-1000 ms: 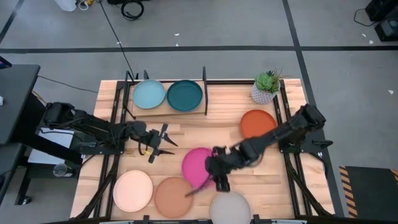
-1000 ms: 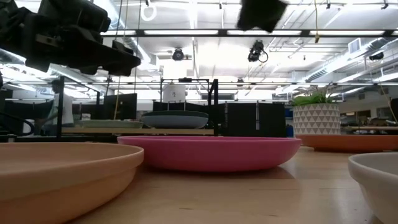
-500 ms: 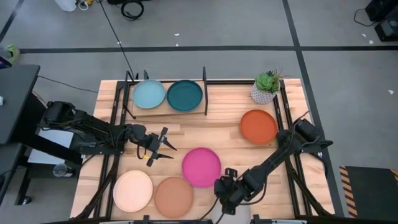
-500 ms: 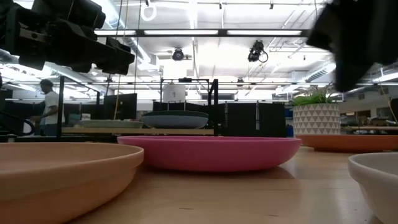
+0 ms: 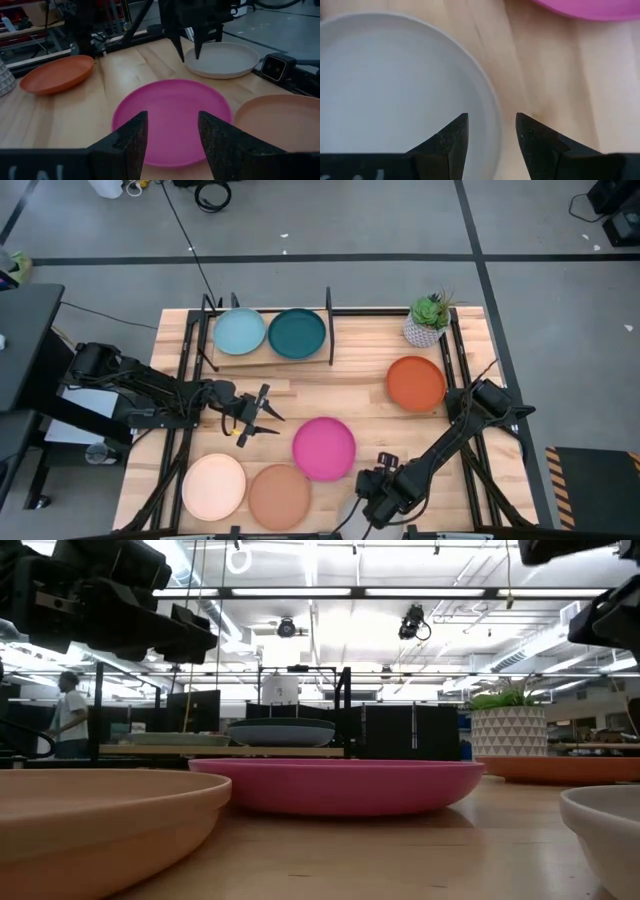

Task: Place and stack plates onto a shelf
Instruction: Stack the gray plate on top of the light blue plate on the shelf

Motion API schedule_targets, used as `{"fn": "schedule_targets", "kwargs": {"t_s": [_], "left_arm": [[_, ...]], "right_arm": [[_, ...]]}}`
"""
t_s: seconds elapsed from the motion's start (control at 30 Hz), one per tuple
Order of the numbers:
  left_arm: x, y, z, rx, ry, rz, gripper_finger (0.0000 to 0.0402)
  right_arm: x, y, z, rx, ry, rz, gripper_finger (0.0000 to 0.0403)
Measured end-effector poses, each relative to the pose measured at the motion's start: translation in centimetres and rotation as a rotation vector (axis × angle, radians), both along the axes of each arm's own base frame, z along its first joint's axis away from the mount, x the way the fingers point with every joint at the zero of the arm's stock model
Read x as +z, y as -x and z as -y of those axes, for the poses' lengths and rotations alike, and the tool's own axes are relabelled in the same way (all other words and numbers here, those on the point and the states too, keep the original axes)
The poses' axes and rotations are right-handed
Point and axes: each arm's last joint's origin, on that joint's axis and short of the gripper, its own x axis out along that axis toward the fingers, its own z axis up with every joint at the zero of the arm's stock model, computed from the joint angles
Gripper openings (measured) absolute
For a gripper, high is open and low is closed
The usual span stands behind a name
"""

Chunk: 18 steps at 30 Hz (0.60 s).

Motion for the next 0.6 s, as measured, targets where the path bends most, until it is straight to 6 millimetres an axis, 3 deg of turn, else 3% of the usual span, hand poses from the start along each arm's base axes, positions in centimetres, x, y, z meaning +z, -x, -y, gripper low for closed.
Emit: {"fn": "schedule_targets", "kwargs": {"t_s": [0.3, 0.6], "left_arm": [[-0.13, 0.02, -0.04, 0.012, -0.004, -0.014, 0.018], [-0.28, 0.04, -0.06, 0.021, -0.001, -0.031, 0.018]], "right_arm": [[-0.26, 0.65, 0.68, -0.005, 0.079, -0.069, 0.0171], [-0.23, 0.27, 0.52, -0.003, 0.052, -0.041, 0.0171]]}}
